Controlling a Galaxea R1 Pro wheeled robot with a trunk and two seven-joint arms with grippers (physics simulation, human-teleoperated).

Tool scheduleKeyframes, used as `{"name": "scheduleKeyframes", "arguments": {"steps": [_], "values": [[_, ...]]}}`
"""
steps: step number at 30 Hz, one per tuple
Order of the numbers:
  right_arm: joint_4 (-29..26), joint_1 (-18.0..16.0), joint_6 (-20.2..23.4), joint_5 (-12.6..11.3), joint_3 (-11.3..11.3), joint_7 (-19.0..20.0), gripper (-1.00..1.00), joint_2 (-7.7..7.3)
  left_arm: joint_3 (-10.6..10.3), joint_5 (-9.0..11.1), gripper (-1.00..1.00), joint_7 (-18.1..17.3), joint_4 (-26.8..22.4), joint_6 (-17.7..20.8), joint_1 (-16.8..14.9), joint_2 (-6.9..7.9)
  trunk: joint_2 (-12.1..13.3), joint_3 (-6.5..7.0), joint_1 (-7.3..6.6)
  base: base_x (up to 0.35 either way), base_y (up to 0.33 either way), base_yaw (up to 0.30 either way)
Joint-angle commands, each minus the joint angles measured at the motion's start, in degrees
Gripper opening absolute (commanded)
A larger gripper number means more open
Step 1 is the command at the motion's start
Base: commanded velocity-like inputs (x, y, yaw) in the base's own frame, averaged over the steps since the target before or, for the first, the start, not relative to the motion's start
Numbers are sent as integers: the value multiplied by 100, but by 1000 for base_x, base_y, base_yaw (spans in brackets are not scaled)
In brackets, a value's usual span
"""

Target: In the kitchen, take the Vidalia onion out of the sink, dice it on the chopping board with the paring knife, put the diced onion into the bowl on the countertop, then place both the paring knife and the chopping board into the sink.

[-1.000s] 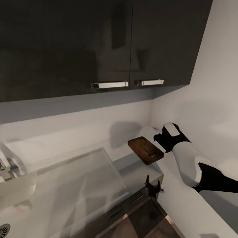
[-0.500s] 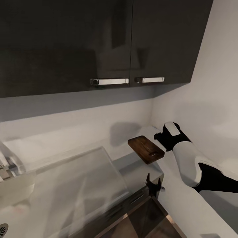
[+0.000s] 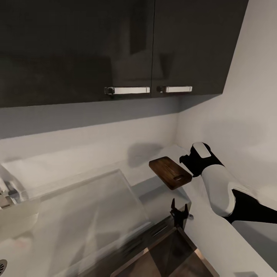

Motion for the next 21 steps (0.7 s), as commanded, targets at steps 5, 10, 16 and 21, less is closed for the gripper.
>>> {"name": "scheduleKeyframes", "arguments": {"steps": [5,10,16,21], "values": [[-10,-3,33,-15,-23,-32,100,3,1,10,100,0,-5,-17,-1,-1,-207,-98,111,0,0,0],[-13,0,33,-15,-27,-32,100,3,1,10,100,0,-3,-17,-1,-2,-408,-187,221,0,0,0],[-8,-5,33,-15,-23,-32,100,3,1,10,100,0,-3,-18,-1,-8,-648,-295,353,0,0,0],[-5,-3,40,-6,-25,-49,100,3,1,10,100,0,-4,-16,-1,-9,-849,-385,463,0,0,0]]}}
